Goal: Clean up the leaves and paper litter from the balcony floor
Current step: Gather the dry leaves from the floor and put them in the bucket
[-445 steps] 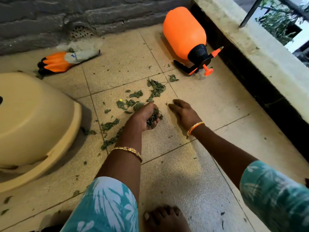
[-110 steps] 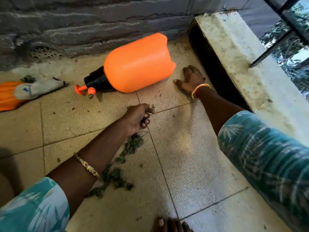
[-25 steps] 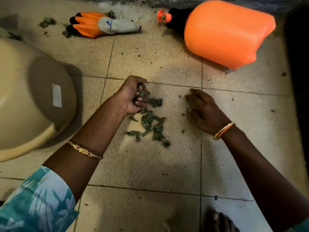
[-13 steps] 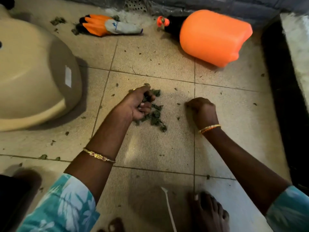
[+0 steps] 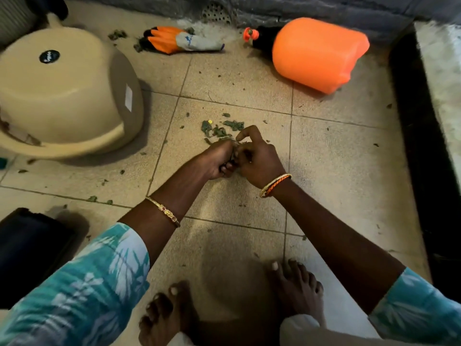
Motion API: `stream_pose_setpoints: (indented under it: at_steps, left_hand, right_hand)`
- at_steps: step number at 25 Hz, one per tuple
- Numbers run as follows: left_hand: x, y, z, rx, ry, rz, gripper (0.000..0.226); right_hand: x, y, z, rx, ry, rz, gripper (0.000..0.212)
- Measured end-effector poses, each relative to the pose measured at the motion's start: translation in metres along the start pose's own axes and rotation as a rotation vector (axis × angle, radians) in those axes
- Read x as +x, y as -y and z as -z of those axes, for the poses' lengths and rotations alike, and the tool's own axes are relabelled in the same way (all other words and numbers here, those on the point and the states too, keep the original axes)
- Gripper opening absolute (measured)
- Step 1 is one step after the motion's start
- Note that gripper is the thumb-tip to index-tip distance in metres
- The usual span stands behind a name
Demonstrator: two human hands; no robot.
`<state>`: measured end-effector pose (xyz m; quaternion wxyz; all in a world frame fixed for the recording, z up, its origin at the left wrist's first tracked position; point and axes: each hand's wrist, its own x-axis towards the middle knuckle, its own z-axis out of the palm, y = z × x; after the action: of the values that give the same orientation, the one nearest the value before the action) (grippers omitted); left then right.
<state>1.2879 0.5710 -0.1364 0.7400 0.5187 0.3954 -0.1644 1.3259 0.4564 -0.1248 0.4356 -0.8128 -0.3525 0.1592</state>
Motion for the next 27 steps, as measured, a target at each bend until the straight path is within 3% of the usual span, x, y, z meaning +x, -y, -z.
stream_pose_setpoints:
  at_steps: [3,5,8,10,12,16,21,27]
  left_hand:
    - [0.001,0.0,0.011,-0.068,-0.063,-0.031,0.035]
    - [-0.001,-0.004,0.024,-0.119,-0.093,-0.035,0.035]
    - [-0.011,-0.007,0.044,-0.178,-0.16,-0.023,0.034]
    - [-0.013,-0.005,0.055,-0.205,-0.203,-0.03,0.038]
    - [-0.01,0.0,0.062,-0.219,-0.239,-0.029,0.038]
    - [-0.005,0.008,0.063,-0.308,-0.228,0.002,0.041]
    - [-0.005,0.006,0.057,-0.338,-0.214,0.022,0.05]
    - [-0.007,0.006,0.049,-0.329,-0.161,0.009,0.04]
  right_hand:
    - [0.013,-0.009,0.01,0.074,-0.085,-0.011,0.021]
    - [0.037,-0.031,0.021,-0.028,-0.144,-0.09,0.025]
    - [0.069,-0.069,0.029,-0.368,0.125,-0.2,0.053]
    - [0.076,-0.081,0.025,-0.489,0.282,-0.161,0.067]
    - [0.068,-0.085,0.019,-0.53,0.278,-0.044,0.06]
    - [0.024,-0.086,0.014,-0.597,0.123,0.145,0.04]
    - [-0.026,-0.076,-0.004,-0.631,-0.02,0.188,0.029]
    - [-0.004,-0.063,0.004,-0.587,0.081,-0.008,0.021]
